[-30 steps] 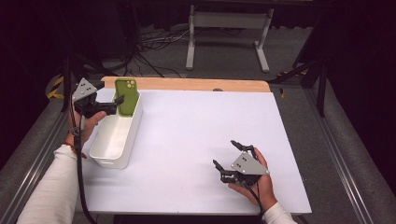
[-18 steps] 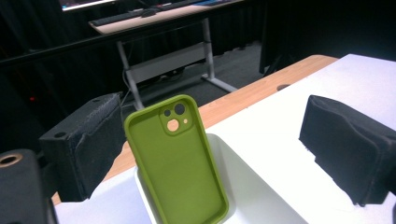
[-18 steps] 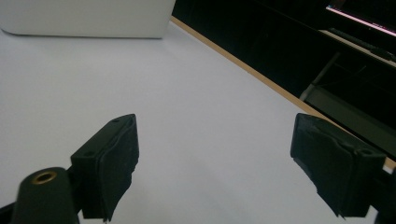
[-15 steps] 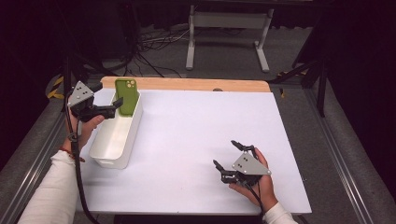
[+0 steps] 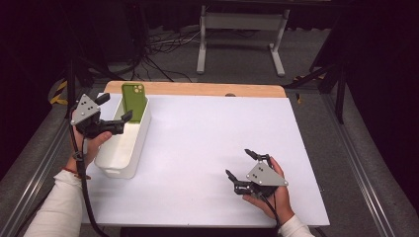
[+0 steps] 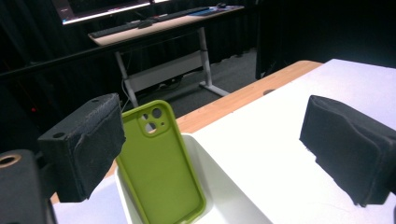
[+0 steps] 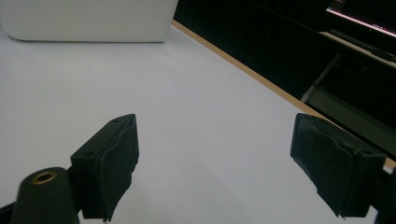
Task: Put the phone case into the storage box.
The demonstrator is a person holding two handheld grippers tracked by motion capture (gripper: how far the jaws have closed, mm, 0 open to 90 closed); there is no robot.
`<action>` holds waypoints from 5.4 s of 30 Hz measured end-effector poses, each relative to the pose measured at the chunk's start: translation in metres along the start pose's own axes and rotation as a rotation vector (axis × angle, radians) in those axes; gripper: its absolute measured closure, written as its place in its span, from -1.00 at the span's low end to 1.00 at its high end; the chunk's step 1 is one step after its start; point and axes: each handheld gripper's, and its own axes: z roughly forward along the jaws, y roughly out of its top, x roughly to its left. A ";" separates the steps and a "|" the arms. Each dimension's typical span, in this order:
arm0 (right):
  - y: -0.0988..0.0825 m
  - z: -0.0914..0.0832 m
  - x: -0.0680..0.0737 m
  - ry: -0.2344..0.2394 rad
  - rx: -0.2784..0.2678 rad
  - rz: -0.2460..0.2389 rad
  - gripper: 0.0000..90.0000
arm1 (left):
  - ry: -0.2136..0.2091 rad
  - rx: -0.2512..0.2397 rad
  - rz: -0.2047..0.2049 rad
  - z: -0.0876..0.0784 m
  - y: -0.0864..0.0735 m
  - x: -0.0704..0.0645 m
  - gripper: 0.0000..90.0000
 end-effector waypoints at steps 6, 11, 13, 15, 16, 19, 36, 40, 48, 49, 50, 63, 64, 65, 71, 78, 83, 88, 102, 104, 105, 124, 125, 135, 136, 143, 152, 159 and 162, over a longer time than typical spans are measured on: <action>0.001 0.000 0.002 0.005 0.001 -0.009 -0.63 | -0.021 -0.023 -0.006 -0.004 0.000 -0.008 -0.84; 0.000 -0.001 0.002 0.018 -0.006 0.006 -0.64 | -0.028 -0.038 0.003 -0.006 0.001 -0.014 -0.83; 0.000 0.000 0.002 0.019 -0.006 0.007 -0.64 | -0.033 -0.044 0.006 -0.007 0.001 -0.016 -0.84; 0.001 -0.001 0.003 0.023 -0.007 0.009 -0.64 | -0.024 -0.056 0.002 -0.009 0.001 -0.018 -0.83; 0.001 -0.001 0.003 0.023 -0.007 0.009 -0.64 | -0.024 -0.056 0.002 -0.009 0.001 -0.018 -0.83; 0.001 -0.001 0.003 0.026 -0.015 0.015 -0.64 | -0.026 -0.074 0.009 -0.013 0.003 -0.022 -0.83; 0.002 -0.007 0.003 0.021 -0.020 0.009 -0.64 | -0.090 -0.087 0.016 -0.022 0.004 -0.035 -0.84; 0.002 -0.008 0.002 0.018 -0.021 0.010 -0.64 | -0.099 -0.097 0.018 -0.024 0.004 -0.040 -0.84; 0.002 -0.012 0.001 0.010 -0.030 0.012 -0.63 | -0.118 -0.108 0.023 -0.027 0.004 -0.047 -0.84; 0.002 -0.013 0.001 0.008 -0.031 0.013 -0.63 | -0.118 -0.106 0.032 -0.027 0.004 -0.048 -0.84; 0.002 -0.013 0.001 0.007 -0.031 0.013 -0.63 | -0.120 -0.104 0.032 -0.028 0.004 -0.049 -0.84; 0.004 -0.016 0.000 0.004 -0.042 0.012 -0.63 | -0.150 -0.116 0.055 -0.030 0.006 -0.063 -0.83; 0.004 -0.016 0.000 0.004 -0.042 0.011 -0.63 | -0.150 -0.116 0.055 -0.030 0.006 -0.063 -0.83; 0.004 -0.016 0.000 0.005 -0.043 0.012 -0.63 | -0.156 -0.117 0.053 -0.030 0.006 -0.064 -0.84; 0.004 -0.016 0.001 0.006 -0.041 0.009 -0.64 | -0.168 -0.127 0.072 -0.033 0.006 -0.070 -0.83; 0.005 -0.017 0.001 0.007 -0.040 0.007 -0.64 | -0.179 -0.124 0.072 -0.034 0.004 -0.077 -0.83; 0.005 -0.018 0.001 0.002 -0.049 0.004 -0.64 | -0.187 -0.131 0.079 -0.035 0.004 -0.082 -0.83; 0.005 -0.018 0.001 0.004 -0.048 0.005 -0.64 | -0.196 -0.135 0.081 -0.036 0.004 -0.087 -0.83; 0.007 -0.020 0.001 -0.001 -0.051 -0.001 -0.64 | -0.212 -0.134 0.097 -0.038 0.000 -0.098 -0.82; 0.007 -0.020 0.001 -0.001 -0.051 0.001 -0.64 | -0.224 -0.135 0.093 -0.039 0.000 -0.101 -0.82; 0.007 -0.020 0.001 -0.001 -0.053 0.001 -0.64 | -0.227 -0.135 0.099 -0.039 0.000 -0.102 -0.82; 0.008 -0.023 0.003 -0.003 -0.054 -0.007 -0.64 | -0.252 -0.120 0.113 -0.039 -0.010 -0.115 -0.83; 0.008 -0.023 0.004 -0.003 -0.054 -0.009 -0.64 | -0.258 -0.115 0.113 -0.040 -0.011 -0.116 -0.83; 0.010 -0.025 0.004 -0.008 -0.061 -0.006 -0.64 | -0.249 -0.126 0.117 -0.045 -0.015 -0.121 -0.83; 0.010 -0.025 0.004 -0.008 -0.061 -0.006 -0.64 | -0.249 -0.126 0.122 -0.045 -0.015 -0.121 -0.83; 0.011 -0.026 0.004 -0.005 -0.062 -0.003 -0.64 | -0.247 -0.116 0.121 -0.047 -0.020 -0.124 -0.83; 0.011 -0.026 0.004 -0.007 -0.064 -0.004 -0.64 | -0.260 -0.102 0.118 -0.047 -0.026 -0.129 -0.83; 0.011 -0.027 0.004 -0.006 -0.066 0.001 -0.65 | -0.262 -0.075 0.117 -0.048 -0.035 -0.131 -0.83; 0.010 -0.026 0.004 -0.006 -0.066 -0.002 -0.65 | -0.264 -0.068 0.123 -0.048 -0.037 -0.131 -0.83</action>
